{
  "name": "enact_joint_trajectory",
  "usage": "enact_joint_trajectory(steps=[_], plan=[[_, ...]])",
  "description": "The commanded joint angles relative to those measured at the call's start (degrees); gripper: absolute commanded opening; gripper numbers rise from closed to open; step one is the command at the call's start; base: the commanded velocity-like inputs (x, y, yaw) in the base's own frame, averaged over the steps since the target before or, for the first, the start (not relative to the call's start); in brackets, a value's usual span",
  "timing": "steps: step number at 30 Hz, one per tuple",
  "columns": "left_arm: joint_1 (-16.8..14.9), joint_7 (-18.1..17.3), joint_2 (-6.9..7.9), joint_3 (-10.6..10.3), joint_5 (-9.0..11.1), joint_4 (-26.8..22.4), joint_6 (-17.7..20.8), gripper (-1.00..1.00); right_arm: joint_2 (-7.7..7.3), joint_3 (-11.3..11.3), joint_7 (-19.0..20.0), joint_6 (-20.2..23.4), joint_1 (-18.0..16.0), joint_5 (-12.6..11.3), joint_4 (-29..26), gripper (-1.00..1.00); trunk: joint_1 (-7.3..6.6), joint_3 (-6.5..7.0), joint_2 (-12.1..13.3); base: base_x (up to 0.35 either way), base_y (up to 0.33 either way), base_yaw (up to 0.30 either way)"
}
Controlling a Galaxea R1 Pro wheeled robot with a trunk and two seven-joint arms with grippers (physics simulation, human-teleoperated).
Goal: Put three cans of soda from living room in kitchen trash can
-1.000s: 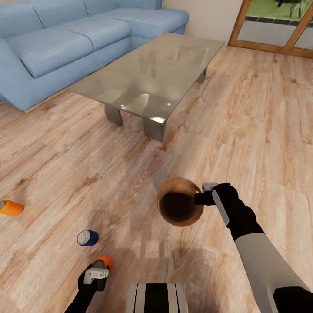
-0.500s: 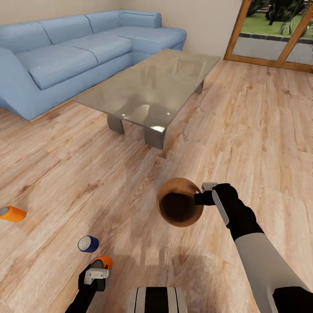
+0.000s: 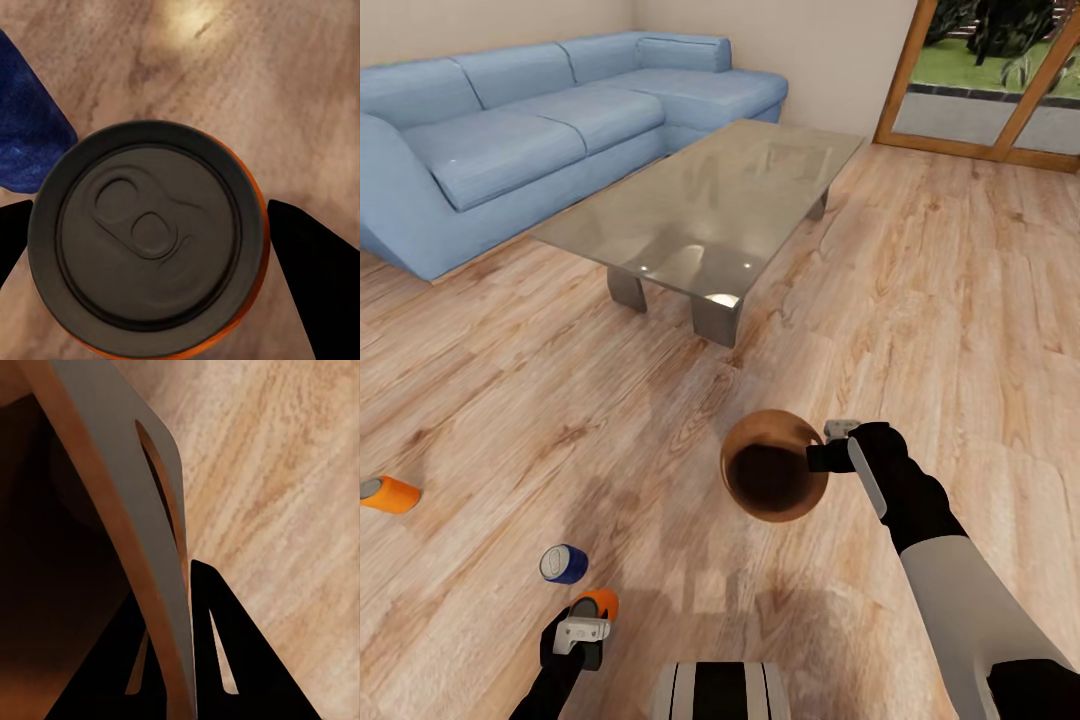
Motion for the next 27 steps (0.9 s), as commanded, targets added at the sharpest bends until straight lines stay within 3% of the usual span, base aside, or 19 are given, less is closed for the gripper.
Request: enact_joint_trajectory(steps=[1,5,11,22,27], plan=[[0.0,0.02,0.02,0.0,-0.04,0.0,-0.02,-1.0,0.03,-0.03,0.35,0.02,-0.02,-1.45,-0.01,-1.0,-0.01,0.0,0.0,0.0,0.0,0.0],[0.0,0.02,0.05,-0.06,-0.14,0.08,0.01,-1.0,0.02,-0.03,0.35,0.02,-0.02,-1.45,-0.01,-1.0,-0.01,0.0,0.0,-0.08,0.0,0.0],[0.0,0.09,0.16,-2.02,0.02,0.01,2.26,-1.0,-0.01,-0.03,0.35,0.02,-0.02,-1.45,-0.01,-1.0,-0.01,0.0,0.0,-0.272,0.0,0.0],[0.0,0.11,0.24,-2.28,0.07,-0.01,2.55,-1.0,-0.03,-0.03,0.35,0.02,-0.02,-1.5,-0.01,-1.0,-0.01,0.0,0.0,-0.322,0.0,0.0],[0.0,0.11,0.24,-2.29,0.18,-0.07,2.56,-1.0,-0.03,-0.03,0.35,0.02,-0.02,-1.53,-0.01,-1.0,-0.01,0.0,0.0,-0.15,0.0,0.0]])
